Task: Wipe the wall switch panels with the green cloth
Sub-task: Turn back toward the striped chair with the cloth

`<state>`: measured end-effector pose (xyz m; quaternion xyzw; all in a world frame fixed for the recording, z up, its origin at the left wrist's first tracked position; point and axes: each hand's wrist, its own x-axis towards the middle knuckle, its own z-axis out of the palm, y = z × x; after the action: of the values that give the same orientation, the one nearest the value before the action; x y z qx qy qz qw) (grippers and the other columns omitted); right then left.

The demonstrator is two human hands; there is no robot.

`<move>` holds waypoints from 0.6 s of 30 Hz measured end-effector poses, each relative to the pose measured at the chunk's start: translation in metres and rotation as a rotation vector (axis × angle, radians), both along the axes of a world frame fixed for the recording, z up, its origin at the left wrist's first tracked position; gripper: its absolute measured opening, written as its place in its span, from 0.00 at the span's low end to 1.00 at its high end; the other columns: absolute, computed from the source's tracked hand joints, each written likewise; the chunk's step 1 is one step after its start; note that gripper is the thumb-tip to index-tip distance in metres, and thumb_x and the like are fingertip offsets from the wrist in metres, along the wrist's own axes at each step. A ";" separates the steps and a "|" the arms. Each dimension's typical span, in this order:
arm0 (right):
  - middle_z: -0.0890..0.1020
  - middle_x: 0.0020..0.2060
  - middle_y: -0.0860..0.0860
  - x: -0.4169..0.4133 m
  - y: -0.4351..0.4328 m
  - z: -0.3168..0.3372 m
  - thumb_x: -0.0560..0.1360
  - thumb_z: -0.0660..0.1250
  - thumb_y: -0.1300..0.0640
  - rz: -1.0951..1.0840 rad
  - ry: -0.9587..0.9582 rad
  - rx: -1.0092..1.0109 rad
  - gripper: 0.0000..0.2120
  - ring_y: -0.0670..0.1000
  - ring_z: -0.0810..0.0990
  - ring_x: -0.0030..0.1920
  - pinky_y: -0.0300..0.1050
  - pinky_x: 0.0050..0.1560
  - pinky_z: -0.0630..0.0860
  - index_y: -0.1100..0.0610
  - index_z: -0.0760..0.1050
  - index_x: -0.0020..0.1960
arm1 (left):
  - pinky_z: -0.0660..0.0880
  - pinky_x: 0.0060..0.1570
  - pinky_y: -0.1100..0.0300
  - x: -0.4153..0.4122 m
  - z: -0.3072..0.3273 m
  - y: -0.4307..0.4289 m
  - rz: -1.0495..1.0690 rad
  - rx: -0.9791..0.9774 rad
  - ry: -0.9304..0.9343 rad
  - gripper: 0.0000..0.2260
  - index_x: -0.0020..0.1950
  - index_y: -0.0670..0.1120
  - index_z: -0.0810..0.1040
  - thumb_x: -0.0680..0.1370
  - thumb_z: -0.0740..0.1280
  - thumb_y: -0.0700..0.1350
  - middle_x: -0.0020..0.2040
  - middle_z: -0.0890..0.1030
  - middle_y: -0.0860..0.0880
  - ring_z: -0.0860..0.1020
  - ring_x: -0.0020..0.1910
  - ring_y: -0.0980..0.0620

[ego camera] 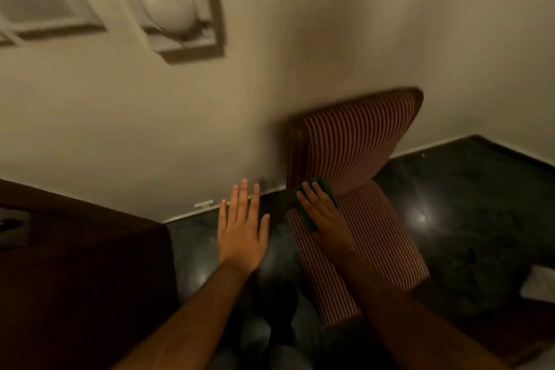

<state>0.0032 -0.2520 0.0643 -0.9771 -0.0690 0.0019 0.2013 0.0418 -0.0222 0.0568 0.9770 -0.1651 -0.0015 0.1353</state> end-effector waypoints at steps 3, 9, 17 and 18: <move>0.56 0.84 0.53 -0.014 -0.027 -0.047 0.78 0.66 0.68 -0.053 0.202 -0.020 0.35 0.59 0.48 0.85 0.63 0.86 0.58 0.58 0.62 0.83 | 0.49 0.87 0.42 -0.017 -0.037 -0.029 0.002 0.051 0.097 0.32 0.90 0.47 0.55 0.88 0.55 0.57 0.91 0.50 0.43 0.47 0.89 0.44; 0.53 0.87 0.51 -0.029 -0.059 -0.133 0.85 0.50 0.54 -0.134 0.463 -0.078 0.30 0.56 0.47 0.88 0.53 0.87 0.45 0.52 0.54 0.86 | 0.52 0.86 0.41 -0.054 -0.105 -0.054 -0.008 0.098 0.115 0.32 0.90 0.46 0.59 0.88 0.53 0.58 0.90 0.57 0.42 0.57 0.89 0.41; 0.46 0.87 0.48 -0.037 -0.078 -0.218 0.86 0.58 0.56 -0.086 0.629 -0.105 0.33 0.55 0.41 0.87 0.53 0.87 0.43 0.46 0.50 0.87 | 0.50 0.86 0.42 -0.080 -0.156 -0.047 -0.025 0.196 0.204 0.32 0.91 0.47 0.55 0.89 0.54 0.58 0.91 0.55 0.43 0.54 0.90 0.42; 0.45 0.87 0.48 -0.039 -0.076 -0.226 0.86 0.57 0.57 -0.045 0.645 -0.132 0.33 0.55 0.40 0.87 0.53 0.87 0.42 0.46 0.48 0.87 | 0.49 0.86 0.42 -0.082 -0.159 -0.044 -0.027 0.200 0.221 0.32 0.91 0.47 0.55 0.89 0.54 0.58 0.91 0.54 0.43 0.53 0.90 0.43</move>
<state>-0.0362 -0.3283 -0.1622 -0.9384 0.0200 0.3110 0.1490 -0.0404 -0.0665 -0.1017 0.9772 -0.1611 -0.1275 0.0544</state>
